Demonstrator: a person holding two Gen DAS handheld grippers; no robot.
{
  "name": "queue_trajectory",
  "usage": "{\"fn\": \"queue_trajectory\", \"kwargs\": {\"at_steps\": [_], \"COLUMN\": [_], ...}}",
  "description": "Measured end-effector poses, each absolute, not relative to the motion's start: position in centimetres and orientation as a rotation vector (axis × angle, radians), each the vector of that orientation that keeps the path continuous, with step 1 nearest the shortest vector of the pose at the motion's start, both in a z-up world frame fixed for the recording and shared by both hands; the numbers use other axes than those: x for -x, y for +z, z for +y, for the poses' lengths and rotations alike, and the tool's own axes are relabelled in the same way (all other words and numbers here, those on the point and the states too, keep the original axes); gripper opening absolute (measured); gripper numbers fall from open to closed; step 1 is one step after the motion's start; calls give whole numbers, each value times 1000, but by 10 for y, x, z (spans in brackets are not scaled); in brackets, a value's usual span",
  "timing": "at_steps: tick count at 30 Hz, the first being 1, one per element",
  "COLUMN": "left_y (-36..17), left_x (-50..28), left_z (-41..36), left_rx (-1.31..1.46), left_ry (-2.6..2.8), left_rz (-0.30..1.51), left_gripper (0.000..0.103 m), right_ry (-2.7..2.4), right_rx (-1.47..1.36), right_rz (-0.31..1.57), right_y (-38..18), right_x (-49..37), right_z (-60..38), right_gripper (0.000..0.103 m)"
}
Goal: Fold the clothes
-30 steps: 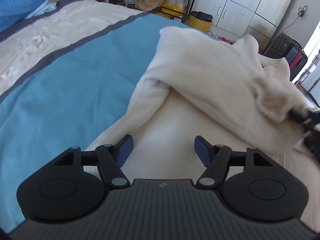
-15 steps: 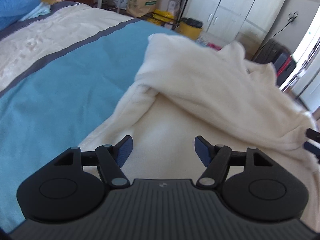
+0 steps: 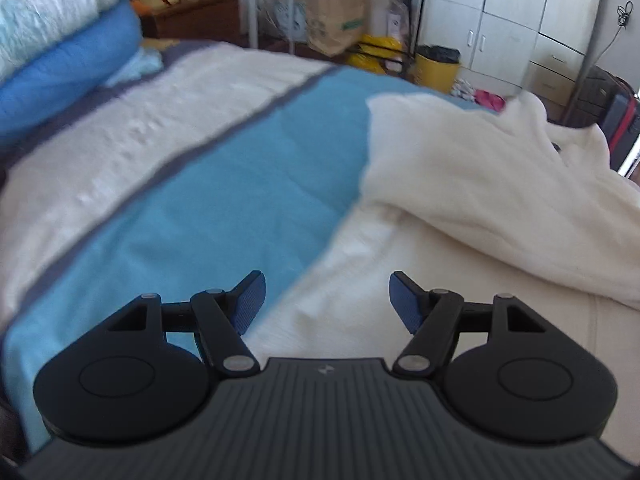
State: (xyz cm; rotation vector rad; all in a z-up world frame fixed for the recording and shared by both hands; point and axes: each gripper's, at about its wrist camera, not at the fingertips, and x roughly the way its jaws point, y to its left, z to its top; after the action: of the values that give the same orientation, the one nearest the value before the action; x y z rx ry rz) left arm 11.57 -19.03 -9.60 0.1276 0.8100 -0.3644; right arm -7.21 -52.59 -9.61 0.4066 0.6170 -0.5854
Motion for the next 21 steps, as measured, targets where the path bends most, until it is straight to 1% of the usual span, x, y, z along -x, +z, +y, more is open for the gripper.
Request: {"fn": "queue_trajectory", "kwargs": {"at_steps": [2,3,6,8,14,17,21], "left_y": [-81,-75,-67,-70,-118,-135,-124], "left_x": [-116,-117,-118,-117,-102,-91,-82], "left_z": [-183,-178,-162,-148,-98,-75,-63], "left_rx": [-150,-150,-135,-147,-256,-307,-198], "left_ry": [-401,-426,-476,-522,-573,-534,-642], "left_rz": [796,808,856,902,1077,1105,1100], "left_gripper": [72,73,74,78,78,78,78], "right_ry": [-623,-643,-608,-563,-424,-413,-423], "right_rx": [-355,-335,-392,-462,-692,-759,-812], "right_rz": [658,683,735,771,902,966,1050], "right_y": [-87,-82,-68,-62,-71,-81,-91], "right_x": [78,81,100,119,181,209,236], "right_z": [-520,-518,-516,-515,-511,-511,-512], "right_gripper": [65,69,69,70,71,71,71]}}
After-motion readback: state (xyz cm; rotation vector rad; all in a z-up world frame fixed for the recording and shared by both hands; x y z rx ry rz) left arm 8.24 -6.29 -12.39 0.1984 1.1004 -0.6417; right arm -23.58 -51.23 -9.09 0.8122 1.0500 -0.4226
